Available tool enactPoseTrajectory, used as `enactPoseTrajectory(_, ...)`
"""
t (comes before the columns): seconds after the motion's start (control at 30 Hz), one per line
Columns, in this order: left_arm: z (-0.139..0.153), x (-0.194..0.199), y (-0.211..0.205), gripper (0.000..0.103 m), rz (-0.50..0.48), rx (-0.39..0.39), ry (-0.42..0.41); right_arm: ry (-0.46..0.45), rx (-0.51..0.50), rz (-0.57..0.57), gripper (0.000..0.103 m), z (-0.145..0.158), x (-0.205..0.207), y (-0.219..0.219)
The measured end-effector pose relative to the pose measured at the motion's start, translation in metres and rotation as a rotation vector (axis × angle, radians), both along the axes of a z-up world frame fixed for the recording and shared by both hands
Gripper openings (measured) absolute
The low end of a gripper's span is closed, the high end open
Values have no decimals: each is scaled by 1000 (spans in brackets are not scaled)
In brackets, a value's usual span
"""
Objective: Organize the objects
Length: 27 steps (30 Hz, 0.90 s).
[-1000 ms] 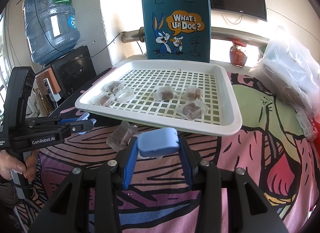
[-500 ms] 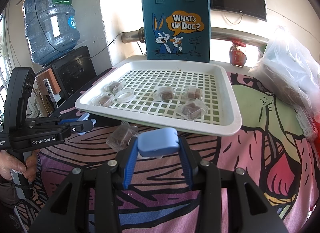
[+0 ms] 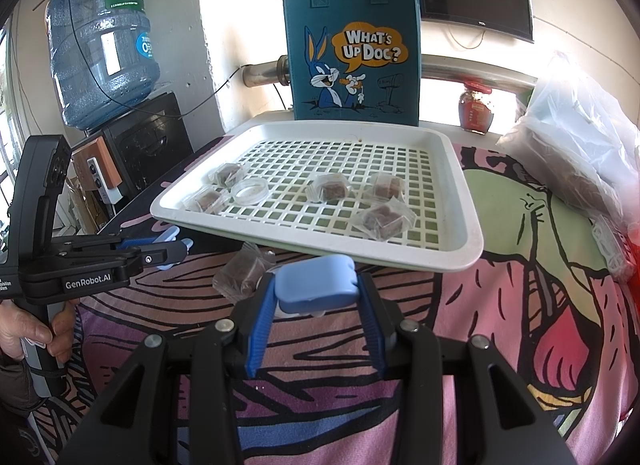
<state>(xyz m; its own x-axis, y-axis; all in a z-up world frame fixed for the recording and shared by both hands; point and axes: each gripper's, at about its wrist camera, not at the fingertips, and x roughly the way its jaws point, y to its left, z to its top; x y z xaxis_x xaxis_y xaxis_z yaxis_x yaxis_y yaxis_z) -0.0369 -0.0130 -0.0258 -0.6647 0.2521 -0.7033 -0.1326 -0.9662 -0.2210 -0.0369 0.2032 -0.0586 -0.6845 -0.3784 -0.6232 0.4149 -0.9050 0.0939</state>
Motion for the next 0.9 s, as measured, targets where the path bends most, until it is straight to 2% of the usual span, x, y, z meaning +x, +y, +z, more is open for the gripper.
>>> enactPoseTrajectory(0.9,0,0,0,19,2,4,-10,0,-1,1,39,0,0,0)
